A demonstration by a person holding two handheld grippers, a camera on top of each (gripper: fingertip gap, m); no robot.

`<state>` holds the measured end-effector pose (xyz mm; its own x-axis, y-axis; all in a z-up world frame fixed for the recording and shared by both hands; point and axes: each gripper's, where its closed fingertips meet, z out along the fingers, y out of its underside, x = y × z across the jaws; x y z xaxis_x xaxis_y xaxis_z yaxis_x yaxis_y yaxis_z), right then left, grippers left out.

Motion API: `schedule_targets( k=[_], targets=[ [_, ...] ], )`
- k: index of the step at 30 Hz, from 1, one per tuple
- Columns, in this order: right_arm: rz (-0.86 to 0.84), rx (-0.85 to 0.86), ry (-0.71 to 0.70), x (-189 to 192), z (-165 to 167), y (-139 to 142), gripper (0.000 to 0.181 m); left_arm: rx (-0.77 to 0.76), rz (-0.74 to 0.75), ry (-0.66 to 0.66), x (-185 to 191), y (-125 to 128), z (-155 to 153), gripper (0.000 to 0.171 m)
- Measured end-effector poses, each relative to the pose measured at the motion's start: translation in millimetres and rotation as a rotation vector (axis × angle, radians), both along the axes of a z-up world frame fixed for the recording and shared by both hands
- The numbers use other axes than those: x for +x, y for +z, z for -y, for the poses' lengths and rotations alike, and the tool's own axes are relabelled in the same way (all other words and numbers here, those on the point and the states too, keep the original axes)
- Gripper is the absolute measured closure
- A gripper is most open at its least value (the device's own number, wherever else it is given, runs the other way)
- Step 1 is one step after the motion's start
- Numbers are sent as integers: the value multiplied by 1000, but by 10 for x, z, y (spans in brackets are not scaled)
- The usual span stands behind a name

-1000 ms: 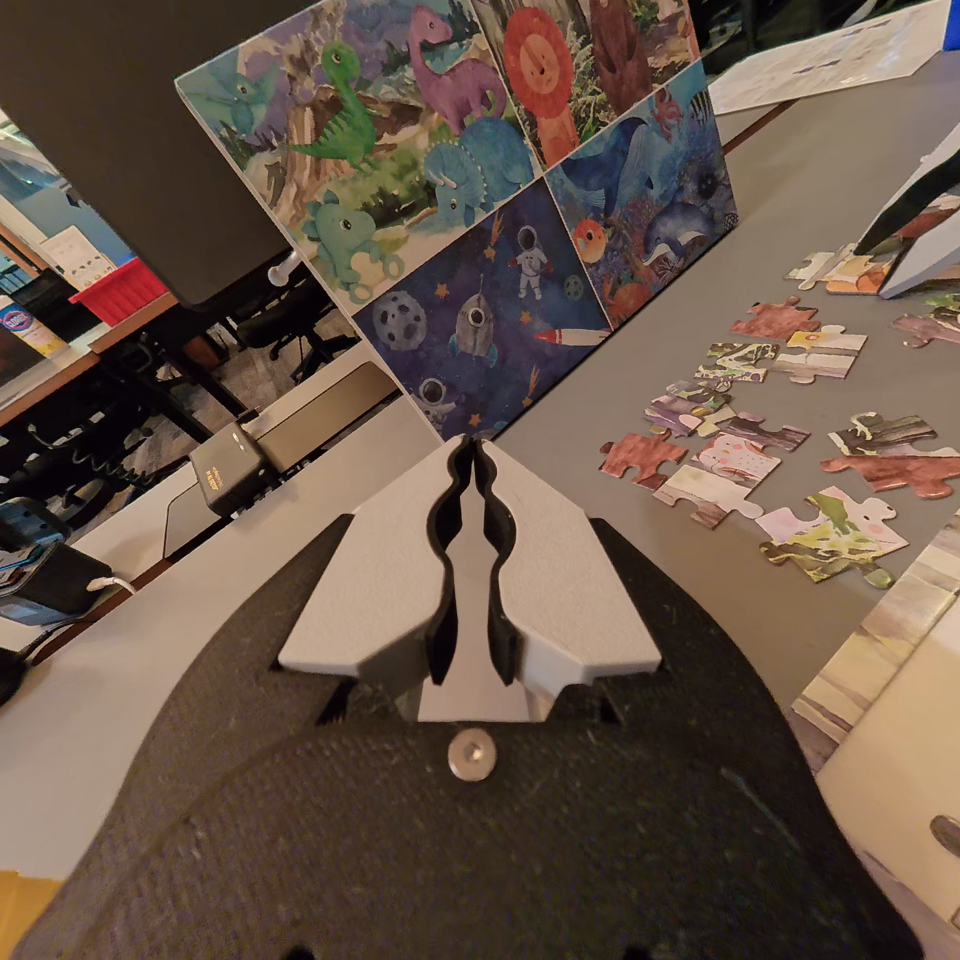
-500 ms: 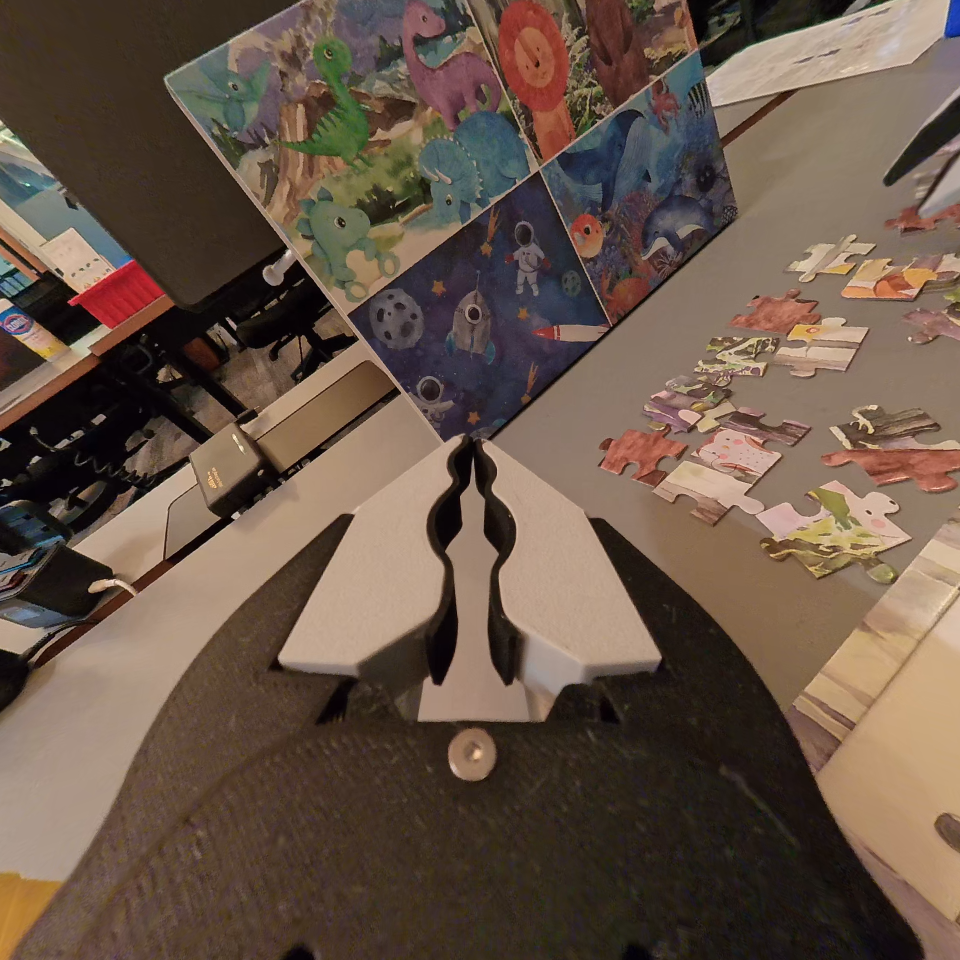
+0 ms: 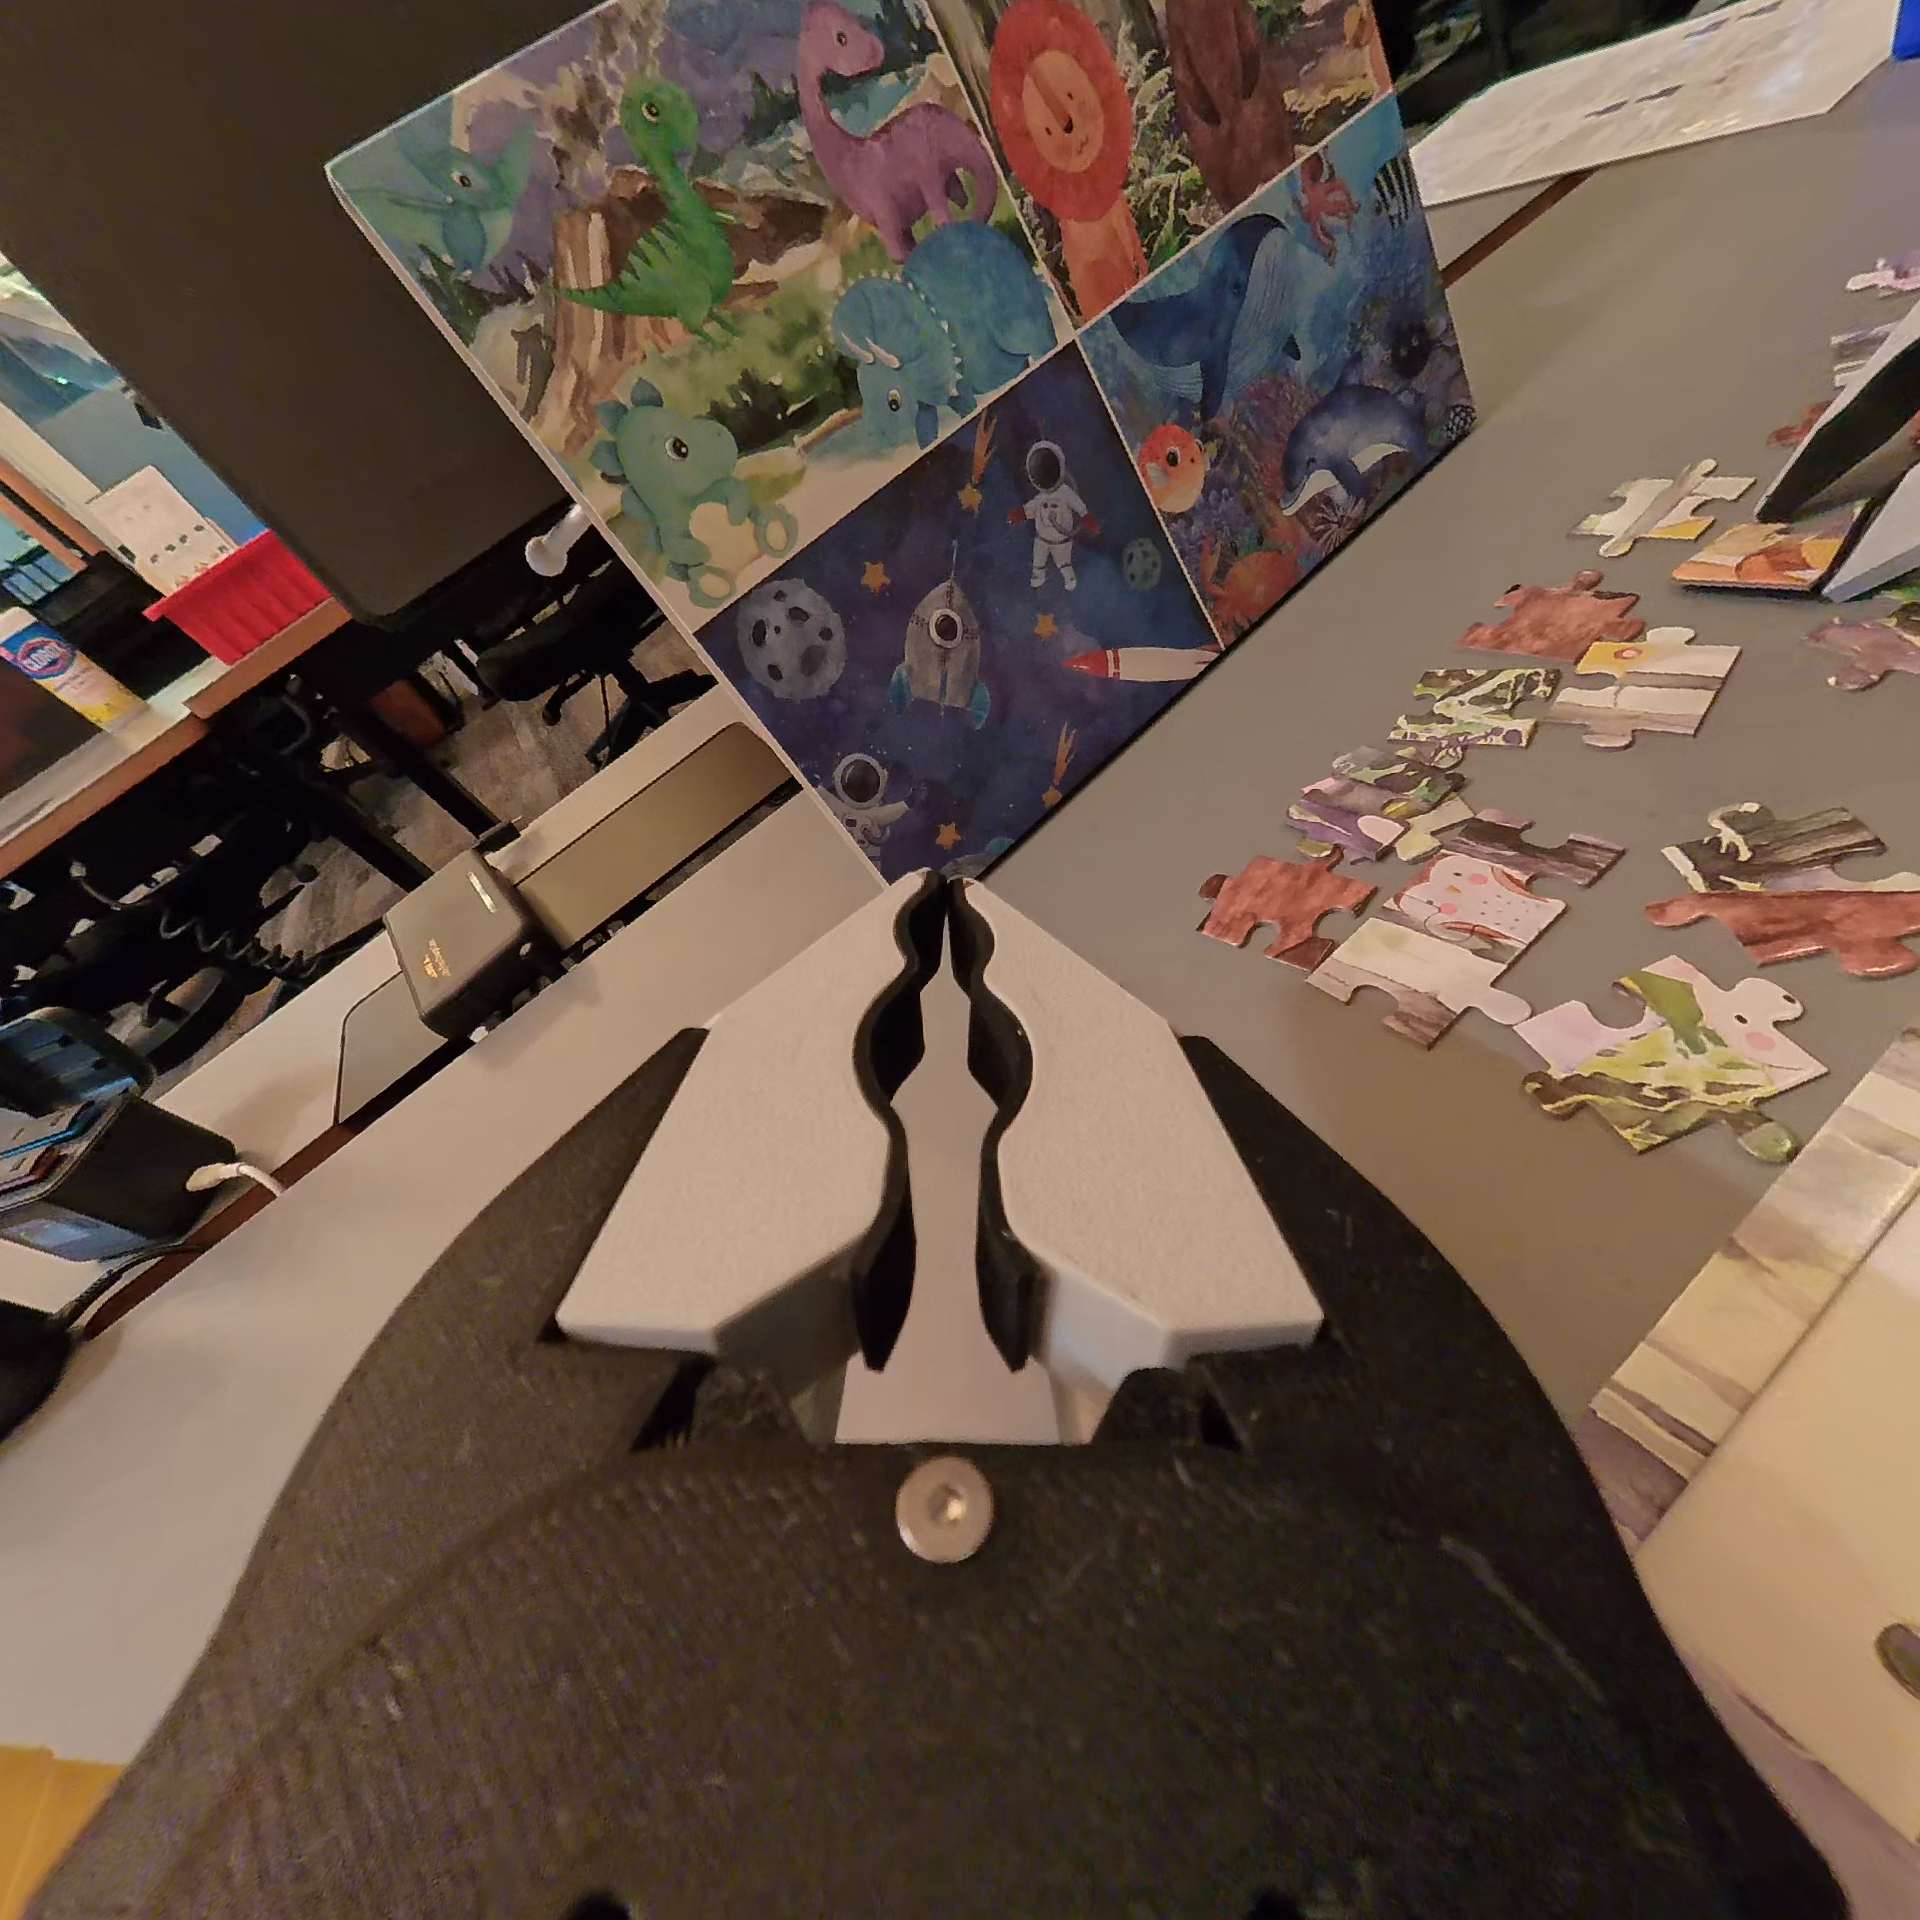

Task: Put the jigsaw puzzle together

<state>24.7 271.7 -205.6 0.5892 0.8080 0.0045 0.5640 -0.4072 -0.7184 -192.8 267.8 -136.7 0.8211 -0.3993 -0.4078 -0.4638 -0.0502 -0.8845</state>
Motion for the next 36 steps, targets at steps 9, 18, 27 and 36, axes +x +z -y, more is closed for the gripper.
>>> schedule_targets(
  k=[9,18,27,36],
  targets=[
    [-9,29,-1,15,-18,56,164,4,-4,0,2,7,2,171],
    [-9,5,-12,61,-41,-15,147,5,-8,-1,5,2,0,171],
    [-16,1,-6,86,-41,-36,162,6,-8,-2,5,2,0,171],
    [-28,143,-132,516,-382,241,162,10,-9,-2,6,11,2,171]
  ],
)
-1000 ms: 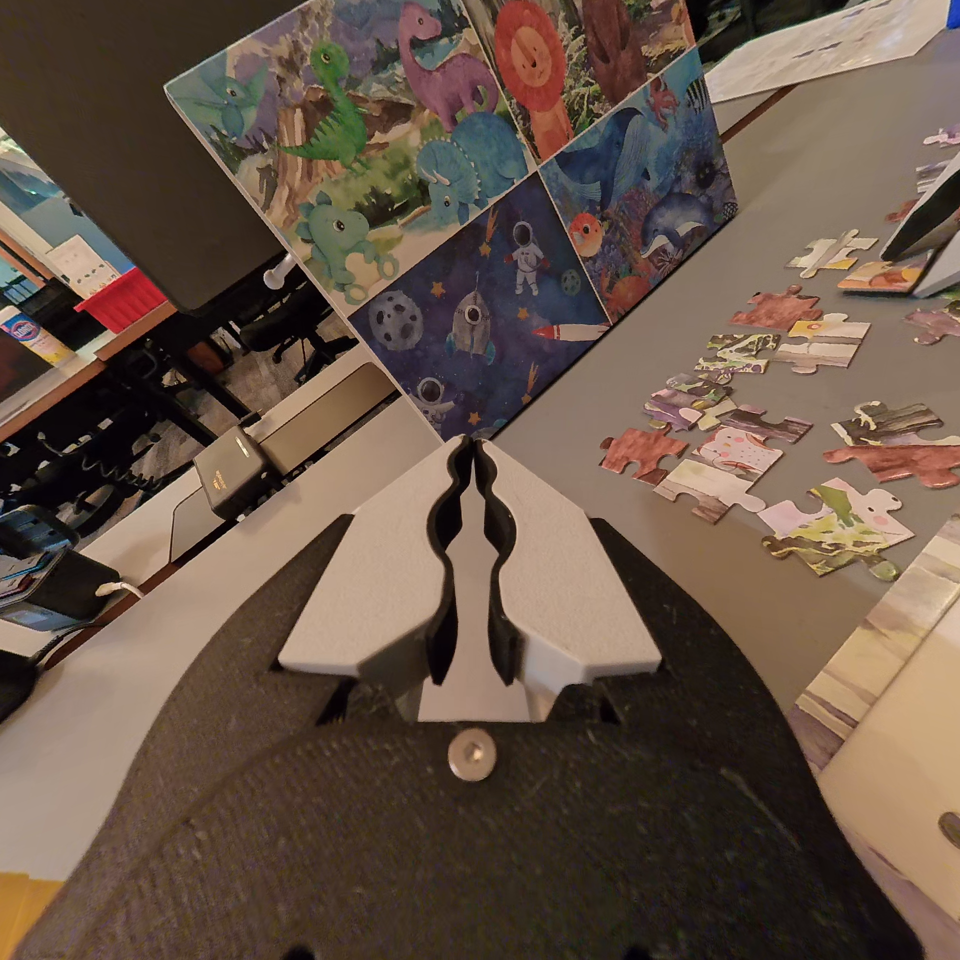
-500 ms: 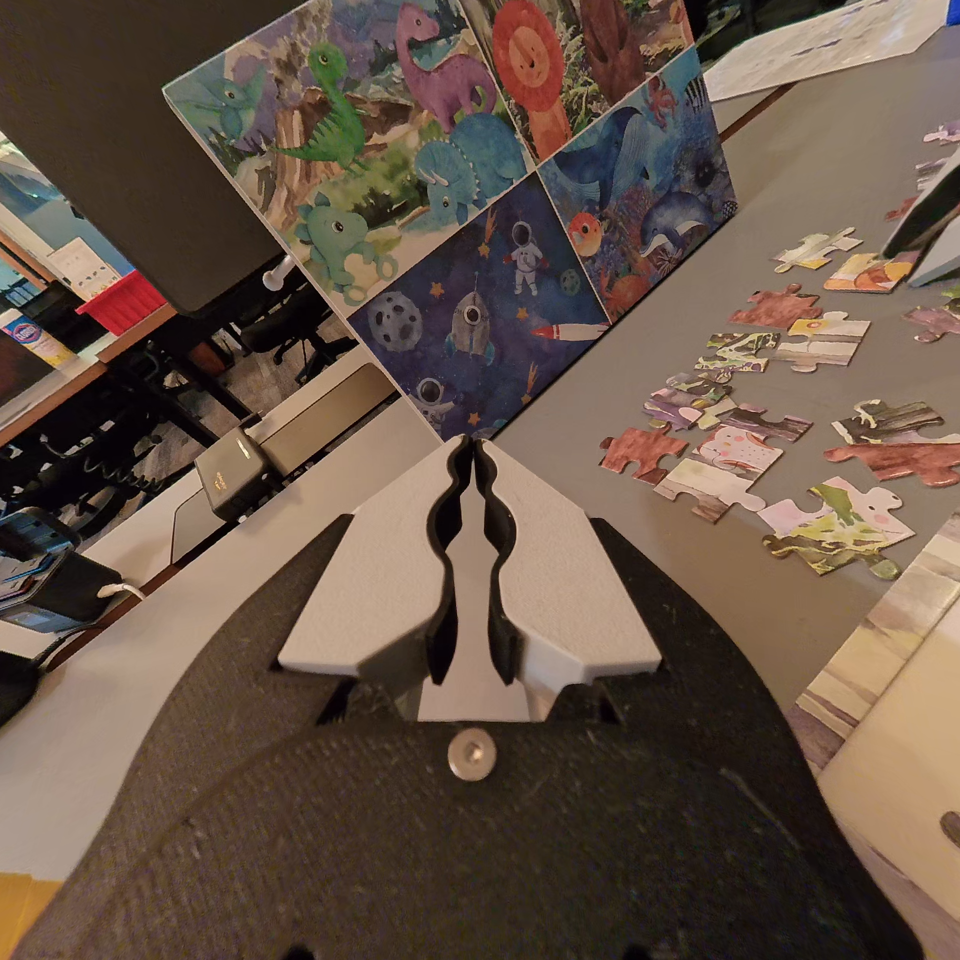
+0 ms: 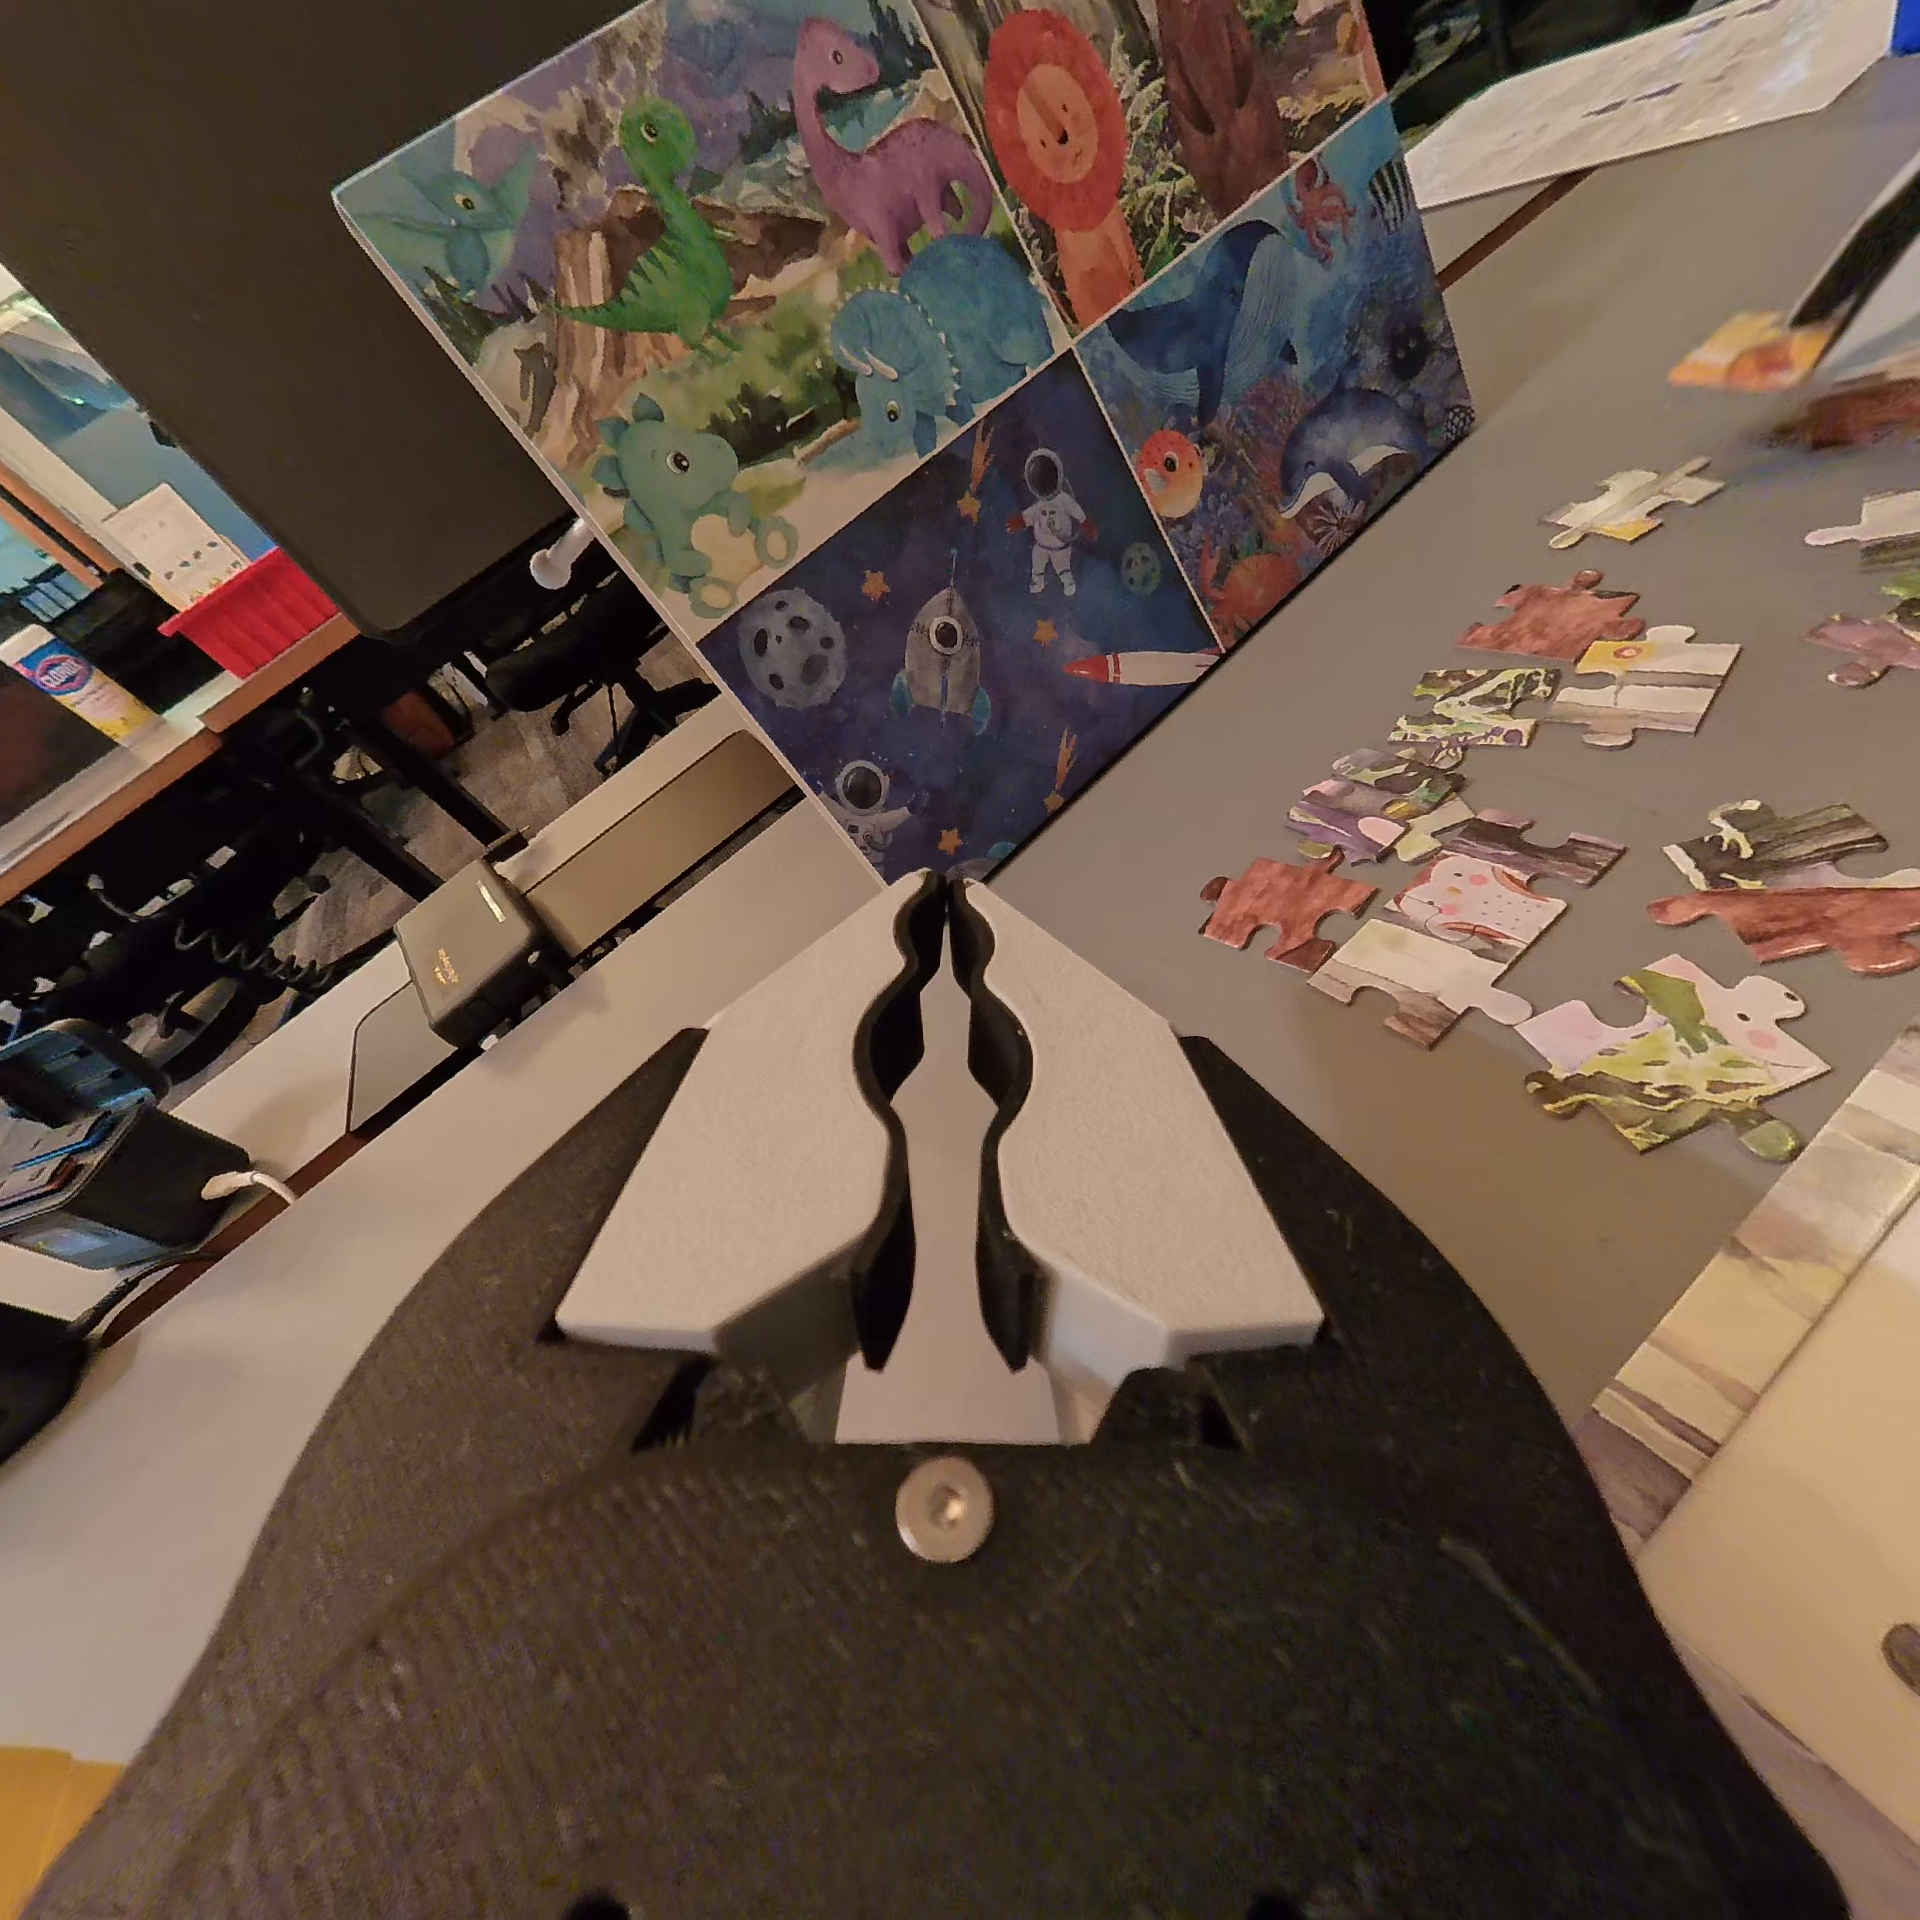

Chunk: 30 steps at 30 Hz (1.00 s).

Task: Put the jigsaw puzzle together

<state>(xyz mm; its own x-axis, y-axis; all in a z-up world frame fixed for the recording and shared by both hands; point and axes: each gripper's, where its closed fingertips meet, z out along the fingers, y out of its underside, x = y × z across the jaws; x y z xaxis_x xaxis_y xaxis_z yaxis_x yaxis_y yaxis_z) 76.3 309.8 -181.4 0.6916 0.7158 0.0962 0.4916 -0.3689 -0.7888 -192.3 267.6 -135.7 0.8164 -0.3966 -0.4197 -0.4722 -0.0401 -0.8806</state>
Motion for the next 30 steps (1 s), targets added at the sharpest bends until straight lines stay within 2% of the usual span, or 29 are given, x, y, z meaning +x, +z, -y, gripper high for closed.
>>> schedule_targets(
  k=[5,10,13,17,23,24,26,28,30],
  targets=[
    [-43,-54,-94,362,-249,-98,162,-6,2,-2,7,-15,-4,171],
    [-44,-49,-104,402,-306,-169,160,-20,4,-2,10,-36,-4,171],
    [7,-2,-120,465,-334,-141,151,-23,5,-2,11,-31,1,171],
    [13,71,-154,655,-329,57,149,-14,-8,0,5,-16,5,171],
    [-130,181,-192,992,-214,548,152,-11,-12,-3,16,-19,6,171],
    [-165,173,-154,960,-157,598,152,-13,-11,-3,17,-25,5,171],
    [-238,96,17,718,61,615,150,-14,-9,-4,18,-29,3,171],
    [-254,-58,245,401,418,473,139,-14,-7,-2,14,-31,2,171],
    [-165,-105,364,238,624,245,139,-16,-7,0,8,-35,0,171]
  ],
)
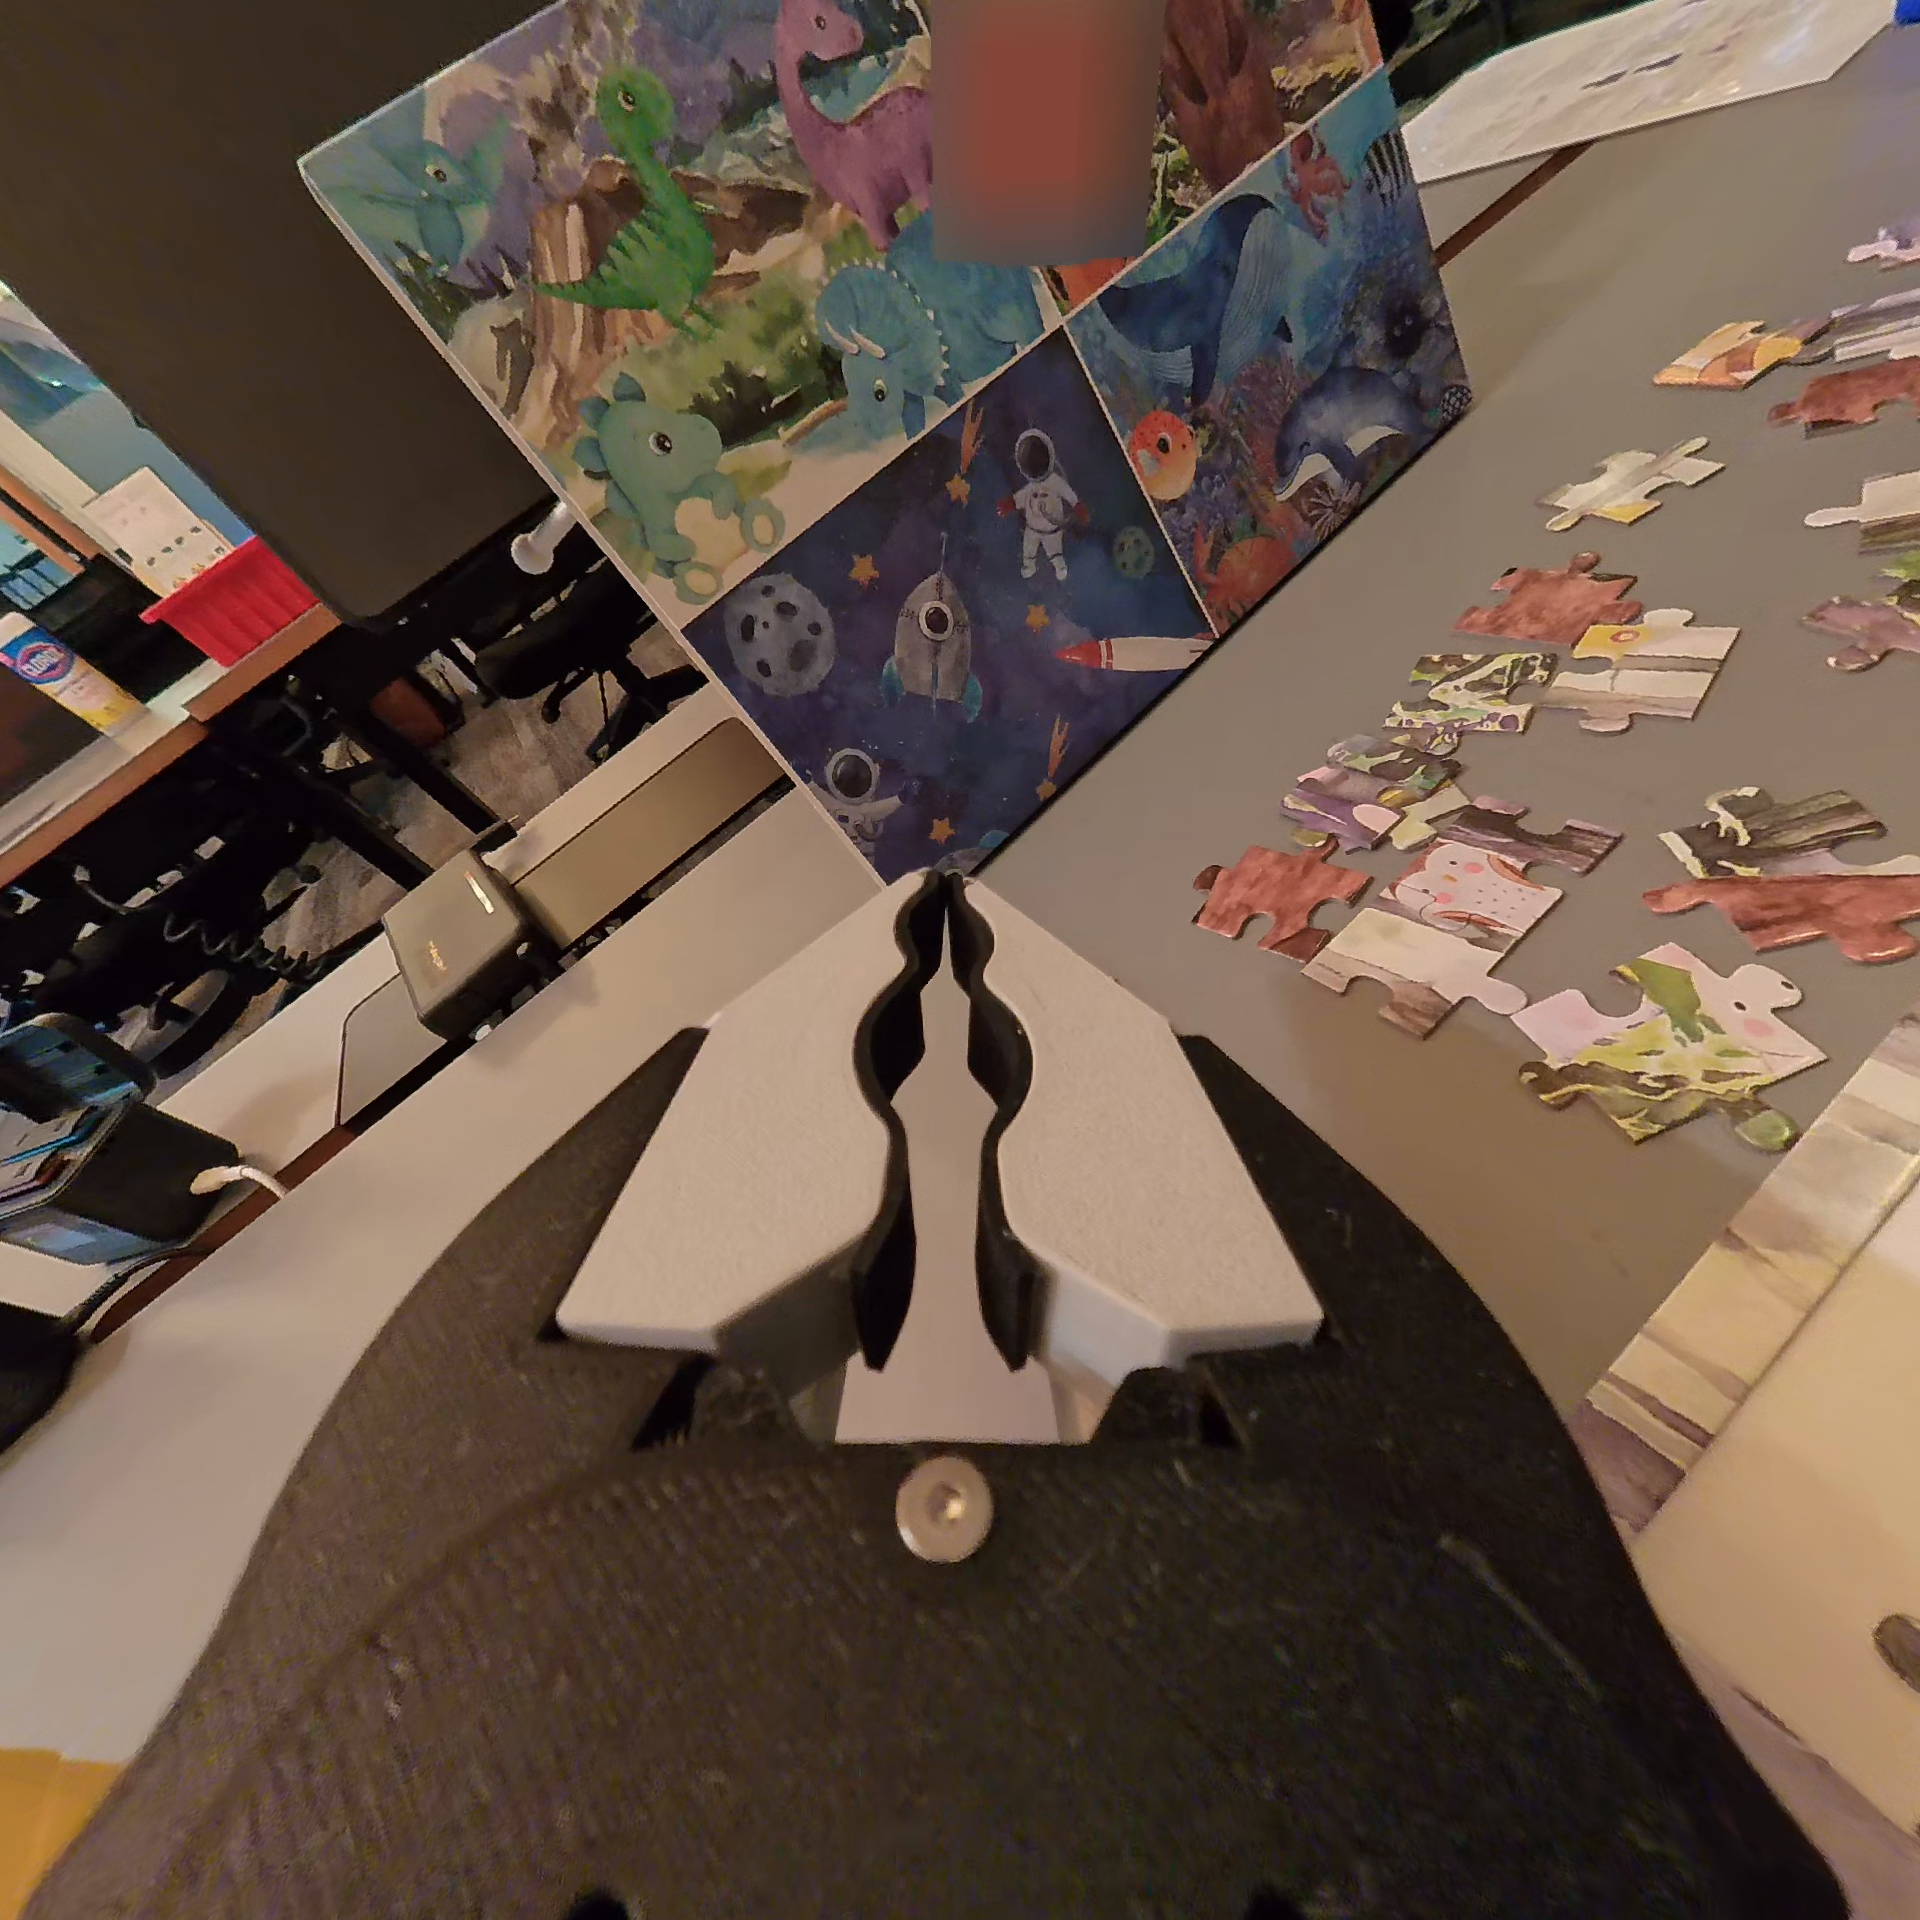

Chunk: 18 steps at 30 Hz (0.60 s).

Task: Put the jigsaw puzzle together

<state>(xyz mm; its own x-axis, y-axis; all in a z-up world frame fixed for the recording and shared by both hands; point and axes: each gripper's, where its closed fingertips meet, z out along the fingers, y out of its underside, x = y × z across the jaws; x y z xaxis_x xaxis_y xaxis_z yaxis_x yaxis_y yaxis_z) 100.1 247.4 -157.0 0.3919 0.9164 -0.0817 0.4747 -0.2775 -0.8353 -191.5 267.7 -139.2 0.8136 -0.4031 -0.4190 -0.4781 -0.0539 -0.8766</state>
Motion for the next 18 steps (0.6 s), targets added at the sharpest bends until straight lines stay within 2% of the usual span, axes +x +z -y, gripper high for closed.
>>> schedule_targets(
  k=[3,7,9,16,18],
  targets=[
    [152,40,64,-93,63,-318,136,2,1,-1,0,6,3,171],
    [191,-22,82,-117,92,-513,137,7,-6,-5,16,16,8,171],
    [177,-22,90,-127,96,-520,139,10,-8,-8,24,22,11,171],
    [185,-16,113,-133,132,-521,168,13,-12,-10,29,26,15,171],
    [188,-10,112,-129,128,-520,170,12,-11,-9,26,25,14,171]
  ],
)
